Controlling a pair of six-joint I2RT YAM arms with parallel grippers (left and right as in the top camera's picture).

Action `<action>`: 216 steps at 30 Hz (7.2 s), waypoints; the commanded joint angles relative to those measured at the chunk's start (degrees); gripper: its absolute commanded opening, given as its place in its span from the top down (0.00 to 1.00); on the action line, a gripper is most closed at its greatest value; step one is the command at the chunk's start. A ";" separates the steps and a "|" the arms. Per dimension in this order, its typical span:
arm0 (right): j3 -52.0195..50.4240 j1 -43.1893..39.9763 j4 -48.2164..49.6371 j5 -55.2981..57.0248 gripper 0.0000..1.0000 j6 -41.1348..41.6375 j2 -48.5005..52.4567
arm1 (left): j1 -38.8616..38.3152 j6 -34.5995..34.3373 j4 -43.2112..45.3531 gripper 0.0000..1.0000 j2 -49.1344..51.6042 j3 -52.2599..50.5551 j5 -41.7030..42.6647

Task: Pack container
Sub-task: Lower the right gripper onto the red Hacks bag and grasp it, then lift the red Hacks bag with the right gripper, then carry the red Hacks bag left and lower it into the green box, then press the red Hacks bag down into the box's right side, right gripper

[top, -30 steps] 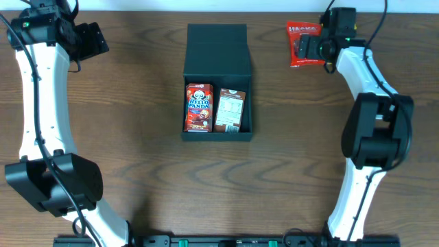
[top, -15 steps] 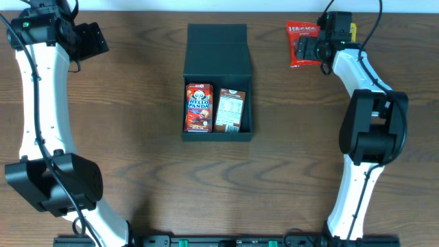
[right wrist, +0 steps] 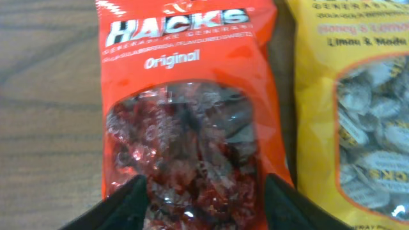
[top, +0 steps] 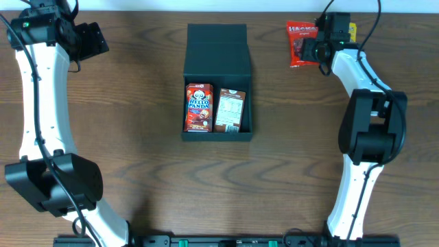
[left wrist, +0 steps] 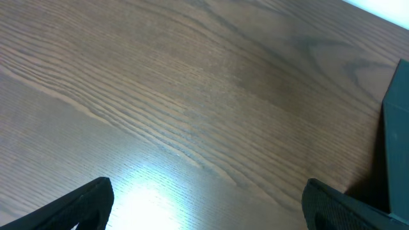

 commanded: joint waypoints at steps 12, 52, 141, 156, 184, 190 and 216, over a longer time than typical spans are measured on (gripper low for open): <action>0.33 0.44 0.44 1.53 0.14 0.33 1.70 | 0.22 0.76 0.02 0.05 -0.17 0.85 -0.96; 0.37 2.05 -6.86 -2.84 0.99 2.23 -0.44 | 0.22 -0.31 0.00 0.05 -0.17 0.85 -0.96; 28.15 8.72 -42.38 -6.97 0.98 -2.27 -6.03 | 0.22 -0.50 2.91 0.05 -0.17 0.85 -1.01; 6.49 10.80 -35.32 -11.93 0.98 3.87 -25.92 | 0.24 -0.46 3.65 0.05 -0.17 0.85 -1.05; -17.92 32.48 -25.46 -0.39 0.98 31.39 -30.05 | 0.24 -0.02 5.05 0.05 -0.17 0.85 -1.05; -20.13 33.64 -25.38 -0.48 0.98 30.95 -30.05 | 0.24 -0.02 5.01 0.05 -0.17 0.85 -1.05; -19.78 34.45 -20.35 4.33 0.64 21.24 -33.64 | 0.22 0.66 4.44 0.05 -0.17 0.85 -1.03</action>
